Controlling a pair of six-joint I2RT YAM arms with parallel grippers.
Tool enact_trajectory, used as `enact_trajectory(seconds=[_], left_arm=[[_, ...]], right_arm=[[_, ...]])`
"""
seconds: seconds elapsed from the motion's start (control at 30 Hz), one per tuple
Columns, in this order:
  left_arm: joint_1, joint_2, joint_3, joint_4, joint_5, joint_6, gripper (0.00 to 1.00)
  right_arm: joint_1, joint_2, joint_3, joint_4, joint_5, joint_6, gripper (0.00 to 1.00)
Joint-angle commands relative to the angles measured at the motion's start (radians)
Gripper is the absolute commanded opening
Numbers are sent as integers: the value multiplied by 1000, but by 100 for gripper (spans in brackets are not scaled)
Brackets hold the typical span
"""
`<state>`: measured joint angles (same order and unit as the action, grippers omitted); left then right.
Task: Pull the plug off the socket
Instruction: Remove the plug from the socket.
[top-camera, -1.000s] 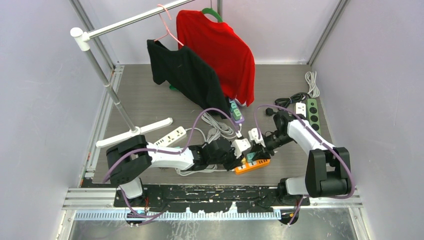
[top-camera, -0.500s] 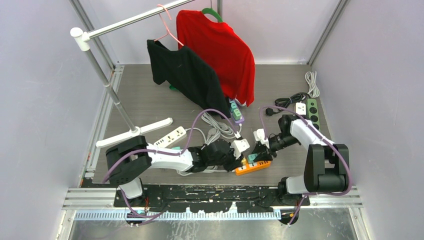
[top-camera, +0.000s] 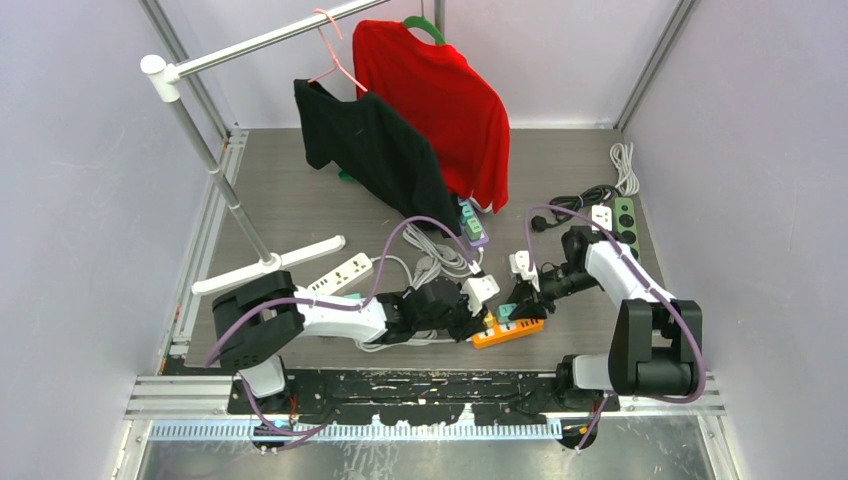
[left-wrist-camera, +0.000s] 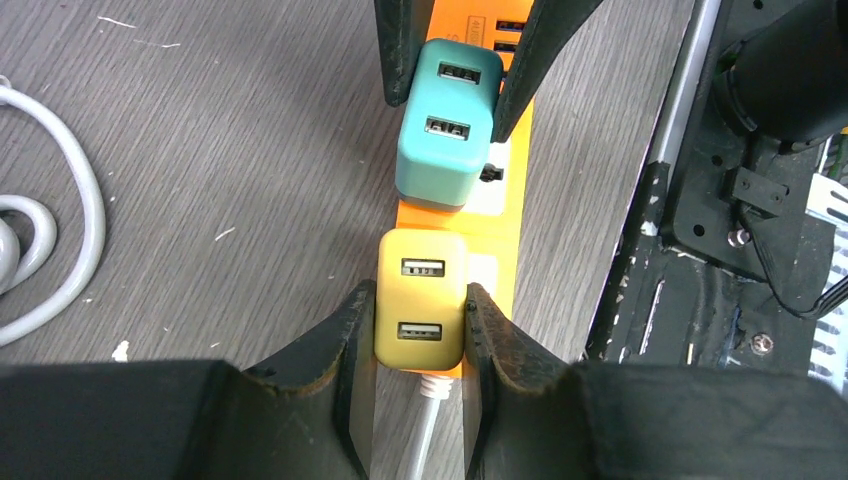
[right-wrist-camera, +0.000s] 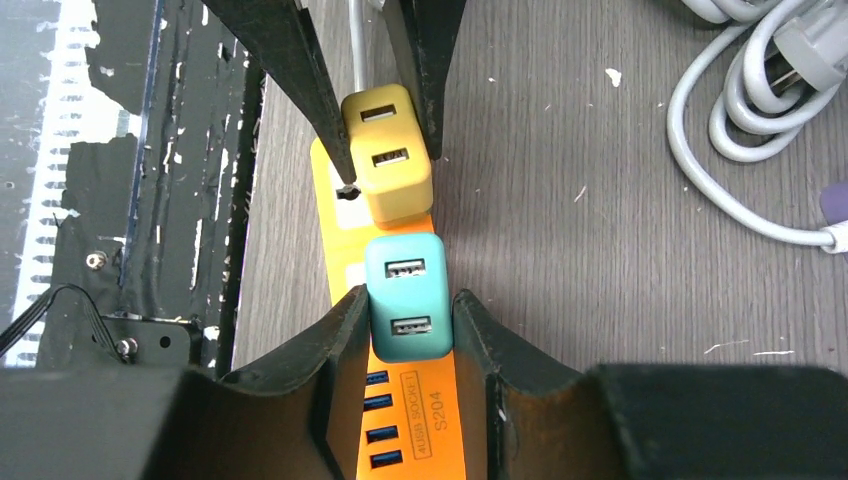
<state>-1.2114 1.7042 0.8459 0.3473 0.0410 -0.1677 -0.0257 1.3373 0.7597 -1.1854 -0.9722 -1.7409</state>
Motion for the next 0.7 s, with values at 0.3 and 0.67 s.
enact_trajectory(seconds=[0.3, 0.67], left_arm=[[4, 77, -3, -158, -20, -19, 0], [4, 44, -31, -158, -53, -43, 0]], right_arm=[[120, -62, 26, -51, -62, -9, 1], [-130, -29, 54, -167, -80, -100, 1]])
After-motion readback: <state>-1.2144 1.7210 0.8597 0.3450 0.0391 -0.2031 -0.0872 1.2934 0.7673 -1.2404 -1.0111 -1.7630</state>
